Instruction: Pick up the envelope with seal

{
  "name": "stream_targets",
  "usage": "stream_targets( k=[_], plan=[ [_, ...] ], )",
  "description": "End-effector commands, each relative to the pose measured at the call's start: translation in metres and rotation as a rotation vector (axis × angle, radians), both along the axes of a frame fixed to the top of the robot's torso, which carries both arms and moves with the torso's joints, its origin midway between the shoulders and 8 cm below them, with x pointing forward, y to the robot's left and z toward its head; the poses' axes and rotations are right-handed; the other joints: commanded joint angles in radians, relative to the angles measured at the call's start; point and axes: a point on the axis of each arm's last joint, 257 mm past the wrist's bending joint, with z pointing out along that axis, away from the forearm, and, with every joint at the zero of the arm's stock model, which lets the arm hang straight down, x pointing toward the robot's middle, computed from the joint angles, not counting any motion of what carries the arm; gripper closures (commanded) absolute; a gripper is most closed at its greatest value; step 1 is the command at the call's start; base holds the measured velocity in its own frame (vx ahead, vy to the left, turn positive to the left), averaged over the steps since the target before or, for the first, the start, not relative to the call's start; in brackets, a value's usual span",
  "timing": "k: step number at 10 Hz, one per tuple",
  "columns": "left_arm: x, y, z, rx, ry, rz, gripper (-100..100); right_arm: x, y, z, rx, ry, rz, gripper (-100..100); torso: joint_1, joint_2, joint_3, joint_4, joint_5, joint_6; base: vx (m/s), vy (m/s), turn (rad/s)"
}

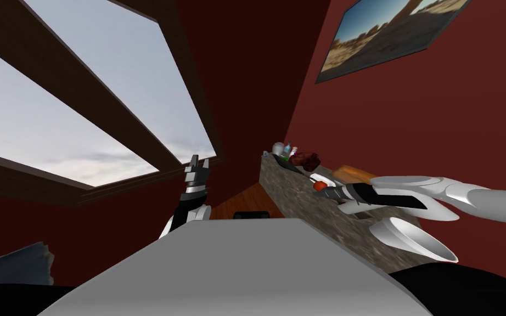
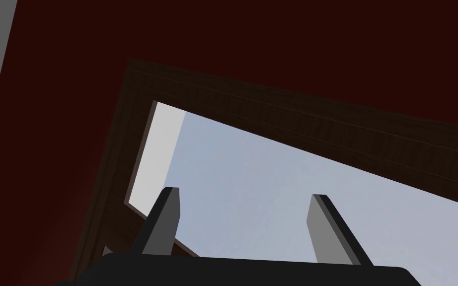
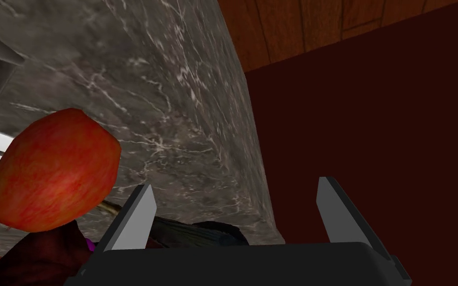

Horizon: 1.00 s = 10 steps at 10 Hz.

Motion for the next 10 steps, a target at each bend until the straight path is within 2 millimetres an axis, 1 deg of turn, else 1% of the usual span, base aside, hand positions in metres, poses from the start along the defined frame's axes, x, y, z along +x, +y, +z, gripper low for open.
stream_targets(
  k=[1, 3, 4, 5, 7, 9, 10],
  plan=[
    [0.000, 0.000, 0.000, 0.000, 0.000, 0.000, 0, 0.001, -0.002, 0.001, -0.012, 0.006, 0.008, -100, 0.000, 0.000, 0.000, 0.000, 0.000, 0.000, 0.016, 0.003, -0.001],
    [0.000, 0.000, 0.000, 0.000, 0.000, 0.000, 0, -0.009, -0.025, 0.007, -0.101, 0.063, 0.060, -100, -0.001, 0.000, 0.000, 0.000, 0.000, 0.000, 0.046, -0.008, 0.019],
    [0.000, 0.000, 0.000, 0.000, 0.000, 0.000, 0, -0.006, -0.026, 0.011, -0.115, 0.066, 0.071, -100, -0.001, -0.002, -0.001, 0.000, 0.000, 0.000, 0.060, -0.012, 0.008],
    [0.000, 0.000, 0.000, 0.000, 0.000, 0.000, 0, -0.013, -0.036, 0.014, -0.155, 0.099, 0.099, -100, -0.001, -0.002, -0.001, 0.000, 0.000, 0.000, 0.053, -0.030, 0.000],
    [0.000, 0.000, 0.000, 0.000, 0.000, 0.000, 0, -0.013, -0.036, 0.014, -0.155, 0.099, 0.099, -100, -0.003, -0.001, -0.001, 0.000, -0.001, 0.000, 0.027, -0.023, 0.005],
    [0.000, 0.000, 0.000, 0.000, 0.000, 0.000, 0, -0.034, -0.051, 0.015, -0.209, 0.173, 0.148, -100, -0.002, 0.000, 0.000, 0.000, -0.001, 0.000, 0.056, -0.044, -0.001],
    [0.000, 0.000, 0.000, 0.000, 0.000, 0.000, 0, -0.048, -0.056, 0.014, -0.225, 0.213, 0.168, -100, -0.004, -0.002, -0.001, 0.000, -0.001, 0.000, 0.081, -0.105, 0.003]
  ],
)
